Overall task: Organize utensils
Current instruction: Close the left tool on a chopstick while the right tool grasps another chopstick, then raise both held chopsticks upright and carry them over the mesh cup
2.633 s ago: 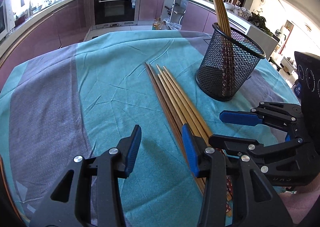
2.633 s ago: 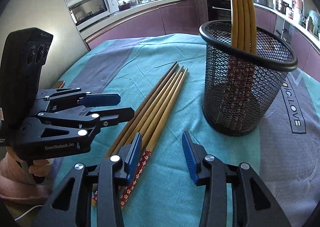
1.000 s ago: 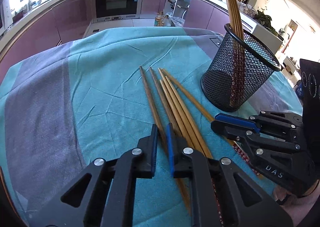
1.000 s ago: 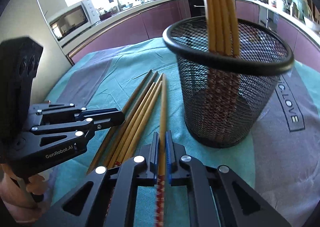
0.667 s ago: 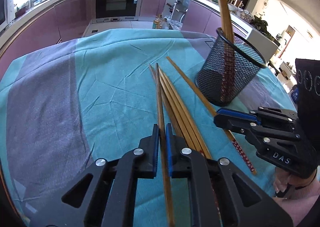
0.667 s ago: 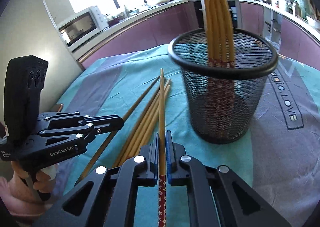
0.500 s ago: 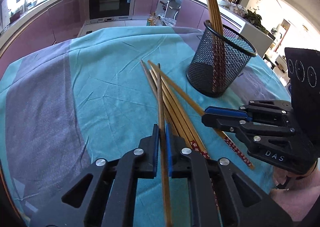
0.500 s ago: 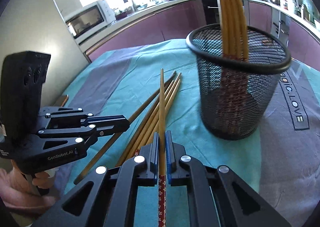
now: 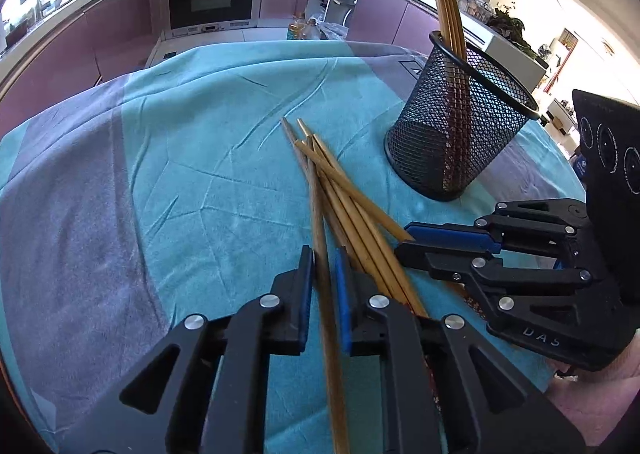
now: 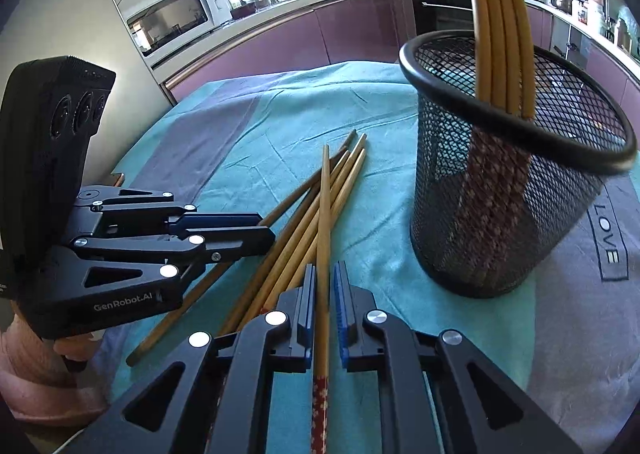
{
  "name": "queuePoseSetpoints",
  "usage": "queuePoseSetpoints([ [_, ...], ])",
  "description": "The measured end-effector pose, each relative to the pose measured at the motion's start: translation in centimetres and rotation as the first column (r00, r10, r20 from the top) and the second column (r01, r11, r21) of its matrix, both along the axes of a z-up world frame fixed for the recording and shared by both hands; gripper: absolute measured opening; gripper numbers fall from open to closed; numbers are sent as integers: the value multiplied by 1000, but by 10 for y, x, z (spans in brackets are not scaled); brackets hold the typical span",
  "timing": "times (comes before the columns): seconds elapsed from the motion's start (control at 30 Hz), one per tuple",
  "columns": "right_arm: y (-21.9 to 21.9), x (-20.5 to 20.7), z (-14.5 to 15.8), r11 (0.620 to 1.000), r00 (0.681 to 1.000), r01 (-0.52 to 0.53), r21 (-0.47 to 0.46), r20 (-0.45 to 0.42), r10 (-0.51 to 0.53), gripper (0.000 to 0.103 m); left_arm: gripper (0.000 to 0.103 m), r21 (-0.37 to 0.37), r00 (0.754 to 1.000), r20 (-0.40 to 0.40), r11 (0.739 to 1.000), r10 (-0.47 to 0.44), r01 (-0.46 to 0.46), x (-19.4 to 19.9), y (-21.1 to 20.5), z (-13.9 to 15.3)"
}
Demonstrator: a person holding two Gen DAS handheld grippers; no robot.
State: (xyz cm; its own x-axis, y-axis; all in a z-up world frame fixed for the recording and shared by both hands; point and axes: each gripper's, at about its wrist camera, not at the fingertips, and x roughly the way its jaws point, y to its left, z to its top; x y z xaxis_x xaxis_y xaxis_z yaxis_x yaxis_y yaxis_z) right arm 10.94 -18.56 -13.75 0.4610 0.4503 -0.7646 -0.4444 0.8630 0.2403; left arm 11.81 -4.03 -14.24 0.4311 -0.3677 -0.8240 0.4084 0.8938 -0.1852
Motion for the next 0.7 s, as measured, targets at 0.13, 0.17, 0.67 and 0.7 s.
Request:
queuePoseSetpoints([
  [0.13, -6, -3, 1, 1000, 1000, 0, 11, 6, 0, 6, 9, 4, 1000, 7, 1000, 19, -19, 0, 1, 0],
  [0.17, -7, -3, 1, 1000, 1000, -1, 16, 9, 1, 6, 8, -1, 1000, 6, 1000, 24, -24, -1, 2, 0],
  [0.67, -38, -28, 46, 993, 991, -17, 115, 136, 1, 6, 7, -138, 994, 106, 990, -1, 16, -23, 15, 57],
  [0.7, -41, -30, 50, 993, 989, -17, 119, 145, -1, 6, 7, -150, 994, 113, 988, -6, 23, -24, 16, 62],
])
